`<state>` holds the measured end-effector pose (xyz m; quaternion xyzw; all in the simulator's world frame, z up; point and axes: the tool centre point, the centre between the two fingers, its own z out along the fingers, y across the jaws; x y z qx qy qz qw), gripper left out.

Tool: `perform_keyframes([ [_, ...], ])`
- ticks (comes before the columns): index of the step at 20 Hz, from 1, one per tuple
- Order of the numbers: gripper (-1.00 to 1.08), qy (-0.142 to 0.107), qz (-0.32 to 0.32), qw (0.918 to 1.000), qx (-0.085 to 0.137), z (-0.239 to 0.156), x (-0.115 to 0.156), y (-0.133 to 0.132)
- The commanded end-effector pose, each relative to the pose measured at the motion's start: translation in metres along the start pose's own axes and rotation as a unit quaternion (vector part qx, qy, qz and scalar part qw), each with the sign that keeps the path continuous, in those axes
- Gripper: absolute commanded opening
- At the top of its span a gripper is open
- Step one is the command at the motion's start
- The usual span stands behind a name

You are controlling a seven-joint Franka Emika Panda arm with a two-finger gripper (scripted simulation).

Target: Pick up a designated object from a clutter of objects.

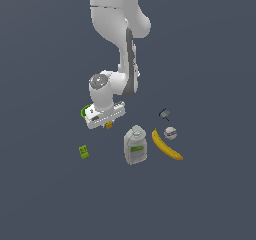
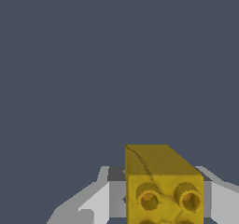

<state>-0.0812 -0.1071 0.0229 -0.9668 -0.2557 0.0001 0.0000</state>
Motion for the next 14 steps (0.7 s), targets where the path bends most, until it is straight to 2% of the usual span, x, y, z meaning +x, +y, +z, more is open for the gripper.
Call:
perform_keyframes([
  [1,-1.00,0.000,0.000,1.0000,0.000,-0.003,0.000,0.000],
  [8,-1.00,0.000,0.000,1.0000,0.000,-0.023,-0.002,-0.005],
  [14,-1.00,0.000,0.000,1.0000,0.000,-0.057,-0.004,-0.013],
])
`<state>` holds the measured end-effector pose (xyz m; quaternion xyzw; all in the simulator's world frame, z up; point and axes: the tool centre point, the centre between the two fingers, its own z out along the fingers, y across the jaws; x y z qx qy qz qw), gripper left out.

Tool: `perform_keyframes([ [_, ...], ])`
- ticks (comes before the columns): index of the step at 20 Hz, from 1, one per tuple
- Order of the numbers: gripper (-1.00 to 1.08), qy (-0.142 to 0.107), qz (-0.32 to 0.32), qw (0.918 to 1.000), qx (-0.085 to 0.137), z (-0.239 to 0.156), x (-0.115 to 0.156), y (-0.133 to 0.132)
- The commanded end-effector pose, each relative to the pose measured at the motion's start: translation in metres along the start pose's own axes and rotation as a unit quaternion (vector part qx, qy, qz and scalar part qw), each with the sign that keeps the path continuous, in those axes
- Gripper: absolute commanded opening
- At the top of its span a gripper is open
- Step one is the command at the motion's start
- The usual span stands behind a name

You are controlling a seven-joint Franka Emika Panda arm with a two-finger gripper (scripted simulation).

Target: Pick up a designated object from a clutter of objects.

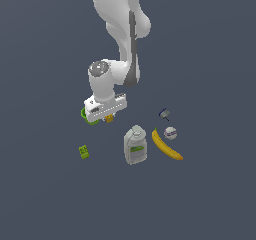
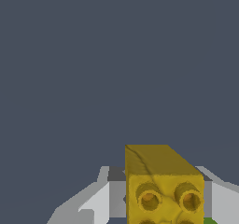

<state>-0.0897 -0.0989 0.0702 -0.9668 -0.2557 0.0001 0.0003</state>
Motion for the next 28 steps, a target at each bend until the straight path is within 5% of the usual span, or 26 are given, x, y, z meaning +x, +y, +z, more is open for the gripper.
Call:
perform_keyframes([
  [1,-1.00,0.000,0.000,1.0000,0.000,-0.017,-0.001,-0.004],
  [28,-1.00,-0.001,0.000,1.0000,-0.001,-0.247,-0.015,-0.054],
])
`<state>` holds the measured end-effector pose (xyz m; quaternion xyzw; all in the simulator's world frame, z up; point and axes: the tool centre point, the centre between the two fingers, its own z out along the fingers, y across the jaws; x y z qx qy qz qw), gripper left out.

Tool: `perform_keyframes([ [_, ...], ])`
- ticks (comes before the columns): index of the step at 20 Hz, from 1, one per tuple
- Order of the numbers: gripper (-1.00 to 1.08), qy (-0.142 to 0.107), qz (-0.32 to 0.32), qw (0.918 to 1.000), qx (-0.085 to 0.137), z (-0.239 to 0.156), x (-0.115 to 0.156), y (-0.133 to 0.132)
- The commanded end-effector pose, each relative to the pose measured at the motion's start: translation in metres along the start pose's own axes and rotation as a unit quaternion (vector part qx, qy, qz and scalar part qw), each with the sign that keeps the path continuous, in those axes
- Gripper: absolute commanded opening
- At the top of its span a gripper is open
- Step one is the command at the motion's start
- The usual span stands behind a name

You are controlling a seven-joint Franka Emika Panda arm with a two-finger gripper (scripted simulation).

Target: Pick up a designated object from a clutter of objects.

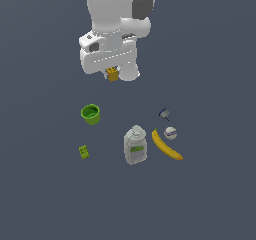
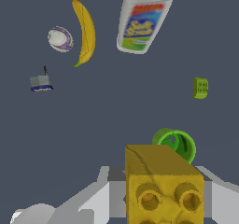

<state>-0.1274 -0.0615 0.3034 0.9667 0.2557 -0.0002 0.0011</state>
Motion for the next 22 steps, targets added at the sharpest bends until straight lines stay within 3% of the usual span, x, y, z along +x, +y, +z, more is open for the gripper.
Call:
perform_keyframes([
  [1,-1.00,0.000,0.000,1.0000,0.000,-0.023,-0.001,-0.005],
  [12,-1.00,0.000,-0.001,1.0000,0.001,-0.100,-0.003,-0.020],
  [22,-1.00,0.000,-0.001,1.0000,0.001,-0.124,-0.002,-0.023],
])
